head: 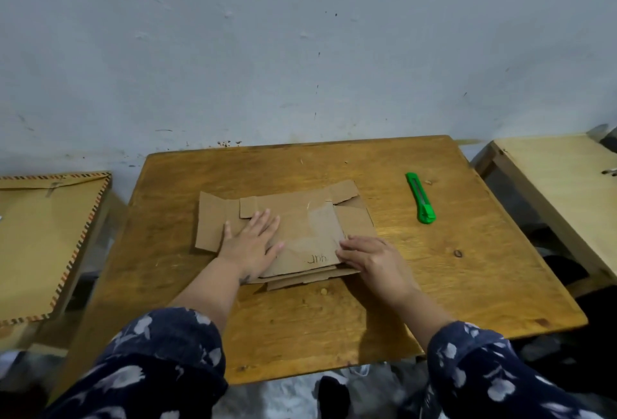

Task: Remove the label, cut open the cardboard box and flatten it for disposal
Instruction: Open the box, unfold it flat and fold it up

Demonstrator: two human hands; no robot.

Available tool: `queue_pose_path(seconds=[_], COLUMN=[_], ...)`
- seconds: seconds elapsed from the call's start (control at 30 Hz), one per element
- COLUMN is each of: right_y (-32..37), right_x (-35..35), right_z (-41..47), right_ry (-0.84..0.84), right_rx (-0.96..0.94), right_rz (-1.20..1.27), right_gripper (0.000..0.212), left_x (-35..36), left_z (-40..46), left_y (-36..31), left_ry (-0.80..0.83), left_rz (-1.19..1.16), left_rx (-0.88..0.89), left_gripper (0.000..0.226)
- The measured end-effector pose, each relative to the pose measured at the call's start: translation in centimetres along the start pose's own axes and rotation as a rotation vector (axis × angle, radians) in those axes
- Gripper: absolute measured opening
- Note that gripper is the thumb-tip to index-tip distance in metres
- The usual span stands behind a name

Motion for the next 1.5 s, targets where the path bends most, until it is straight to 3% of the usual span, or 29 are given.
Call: queue_pose_path(seconds=[0.2, 0.43, 0.53, 0.6, 0.67, 0.77, 0.87, 0.93, 1.07, 1.13, 1.3, 1.5], right_y=[-1.6, -1.8, -1.7, -2.0, -2.2, -2.2, -3.5, -5.4, -8.4, -8.1, -5.8, -0.4], right_x=[1.1, 2.2, 2.1, 2.1, 2.6, 2.8, 2.3, 2.5, 4.4, 4.9, 3.8, 2.4], right_z=[3.4, 3.1, 4.2, 4.8, 5.2, 6.2, 7.9, 9.0, 10.3, 10.6, 11.2, 12.5], right_ry=[0.019, 0.063, 0.040, 0.040, 0.082, 0.119, 0.065, 0.074, 0.255, 0.282, 0.170, 0.244], right_rx=[-0.024, -0.042, 0.050, 0.157, 0.238, 0.222, 0.258, 0.349, 0.433, 0.431, 0.478, 0.360], right_rz=[-0.009, 0.018, 0.064, 0.115, 0.133, 0.099, 0.035, 0.003, -0.020, 0.052, 0.406, 0.540], right_gripper=[0.031, 0.053, 0.048, 0.052, 0.058, 0.057, 0.054, 0.058, 0.067, 0.067, 0.067, 0.071], left_x=[-0.7, -0.2, -0.6, -1.3, -1.4, -1.1, -0.2, 0.0, 0.0, -0.1, -0.1, -0.2], left_z=[3.3, 4.0, 4.1, 3.9, 3.9, 3.7, 3.8, 3.9, 4.0, 4.0, 4.0, 4.0], left_y=[0.7, 1.5, 1.8, 2.0, 2.1, 1.8, 1.7, 1.8, 1.9, 1.9, 2.0, 1.9], left_ry=[-0.056, -0.152, -0.217, -0.275, -0.297, -0.274, -0.275, -0.306, -0.339, -0.353, -0.374, -0.377], left_rz=[0.003, -0.059, -0.248, -0.486, -0.571, -0.386, -0.144, -0.104, -0.068, -0.083, -0.095, -0.111], left_rx=[0.001, 0.056, 0.065, 0.050, 0.048, 0.046, 0.029, 0.019, 0.012, 0.021, 0.035, 0.039], left_gripper=[0.061, 0.053, 0.047, 0.057, 0.067, 0.079, 0.076, 0.076, 0.080, 0.079, 0.076, 0.075])
Point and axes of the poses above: each hand's wrist, its own z-axis towards the middle knuckle, its own x-axis out of the palm, y = z × x, the point moved 6 cm from there along z, towards the middle knuckle, and after that the axes turned 14 degrees about -z, right-handed, at the moved point
